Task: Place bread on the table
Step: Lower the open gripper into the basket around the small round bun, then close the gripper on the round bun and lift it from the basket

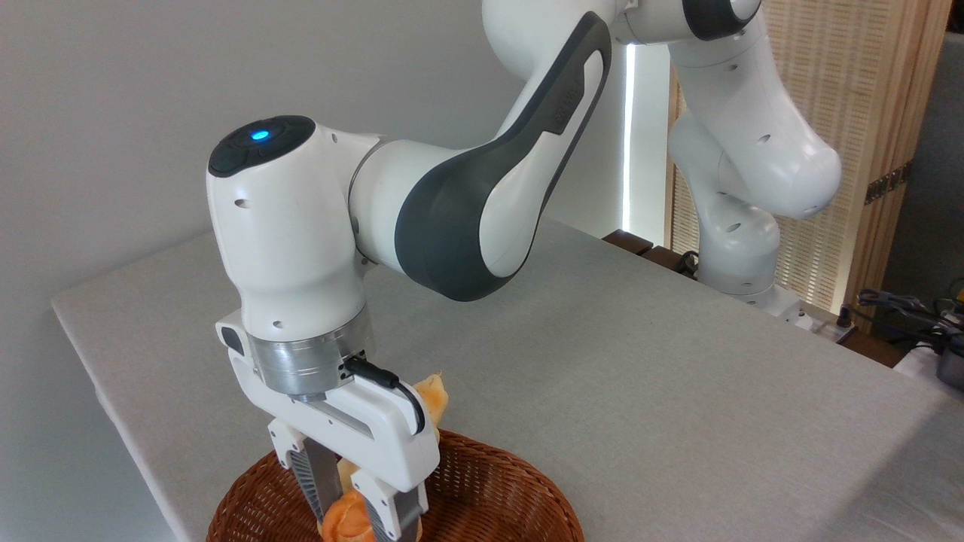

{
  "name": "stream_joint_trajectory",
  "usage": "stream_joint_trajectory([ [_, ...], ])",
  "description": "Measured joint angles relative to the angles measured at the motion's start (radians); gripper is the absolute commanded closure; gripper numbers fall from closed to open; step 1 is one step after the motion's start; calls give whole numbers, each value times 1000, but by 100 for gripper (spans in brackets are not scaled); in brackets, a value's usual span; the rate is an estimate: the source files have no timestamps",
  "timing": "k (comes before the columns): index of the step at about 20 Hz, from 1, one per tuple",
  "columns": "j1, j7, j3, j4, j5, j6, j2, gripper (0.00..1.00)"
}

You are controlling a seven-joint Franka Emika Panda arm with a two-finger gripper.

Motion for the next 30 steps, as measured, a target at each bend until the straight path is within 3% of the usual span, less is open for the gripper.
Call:
stream_joint_trajectory([
  [10, 6, 0, 2, 44, -5, 8, -25, 56],
  [14, 1, 0, -10, 52, -6, -1, -97, 56],
  [18, -1, 1, -29, 26, -6, -104, -167, 54],
  [29, -2, 75, -30, -259, -2, -255, -458, 51],
  [30, -2, 80, -33, -274, -1, -282, -478, 47],
])
